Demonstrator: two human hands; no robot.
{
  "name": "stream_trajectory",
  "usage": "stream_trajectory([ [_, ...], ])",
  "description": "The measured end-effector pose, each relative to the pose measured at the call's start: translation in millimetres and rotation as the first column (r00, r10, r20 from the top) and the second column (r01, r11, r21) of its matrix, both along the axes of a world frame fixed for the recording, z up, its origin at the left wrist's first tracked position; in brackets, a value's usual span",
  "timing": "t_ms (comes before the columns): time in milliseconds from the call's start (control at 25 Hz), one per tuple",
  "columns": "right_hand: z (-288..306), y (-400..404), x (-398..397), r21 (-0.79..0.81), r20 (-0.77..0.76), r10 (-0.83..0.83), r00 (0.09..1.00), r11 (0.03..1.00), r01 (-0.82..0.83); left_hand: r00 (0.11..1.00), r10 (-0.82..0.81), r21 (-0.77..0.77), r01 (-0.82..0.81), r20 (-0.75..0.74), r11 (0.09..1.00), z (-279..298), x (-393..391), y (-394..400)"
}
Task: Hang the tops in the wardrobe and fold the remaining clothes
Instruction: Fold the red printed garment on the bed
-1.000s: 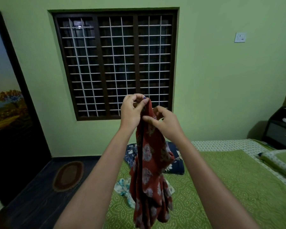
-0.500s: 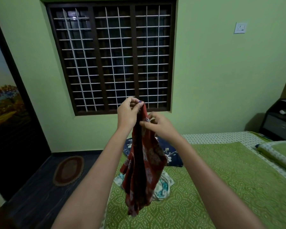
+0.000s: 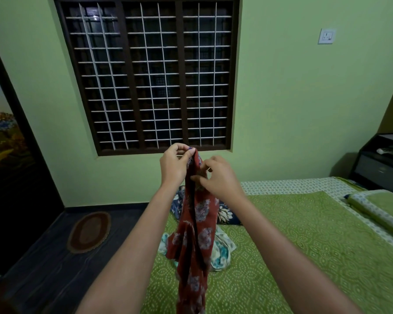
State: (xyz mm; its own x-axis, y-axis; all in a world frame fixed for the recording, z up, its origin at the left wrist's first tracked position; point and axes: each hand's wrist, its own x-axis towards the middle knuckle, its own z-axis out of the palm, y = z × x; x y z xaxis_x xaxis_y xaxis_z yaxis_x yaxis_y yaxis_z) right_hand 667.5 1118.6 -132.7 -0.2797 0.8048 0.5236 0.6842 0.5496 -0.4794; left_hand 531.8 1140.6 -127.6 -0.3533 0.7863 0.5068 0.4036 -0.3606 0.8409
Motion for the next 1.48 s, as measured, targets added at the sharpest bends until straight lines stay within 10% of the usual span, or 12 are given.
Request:
stream_trajectory([
  [240,-12,4,-1,-0.295,-0.189,0.215,0.958,0.918,-0.264,1.0,-0.03,0.017,0.031,-0.008,0.999,-1,5,0],
  [480,-32,3,11,-0.733,0.463,0.448,0.764,0.679,0.046,0.998,0.044,-0.064,-0.047,-0.039,0.997,-15,-10,2],
  [680,0,23,57,-0.486,0.75,0.107,0.653,0.759,0.433,0.996,0.032,-0.193,-0.048,-0.084,0.98,-50,-22,0],
  [1160,22,-60,178,0.138,0.818,-0.411,0.403,0.82,0.556,0.952,-0.206,-0.225,0.155,-0.225,0.962,-53,53,-34],
  [1360,27,-113,265,0.333,0.633,-0.655,0.413,0.712,0.619,0.533,-0.501,-0.232,0.493,-0.682,0.839,-29,106,-74],
  [1480,21,-152,311,0.351,0.633,-0.658,0.408,0.714,0.606,0.43,-0.554,-0.311,0.514,-0.713,0.799,-19,146,-100],
])
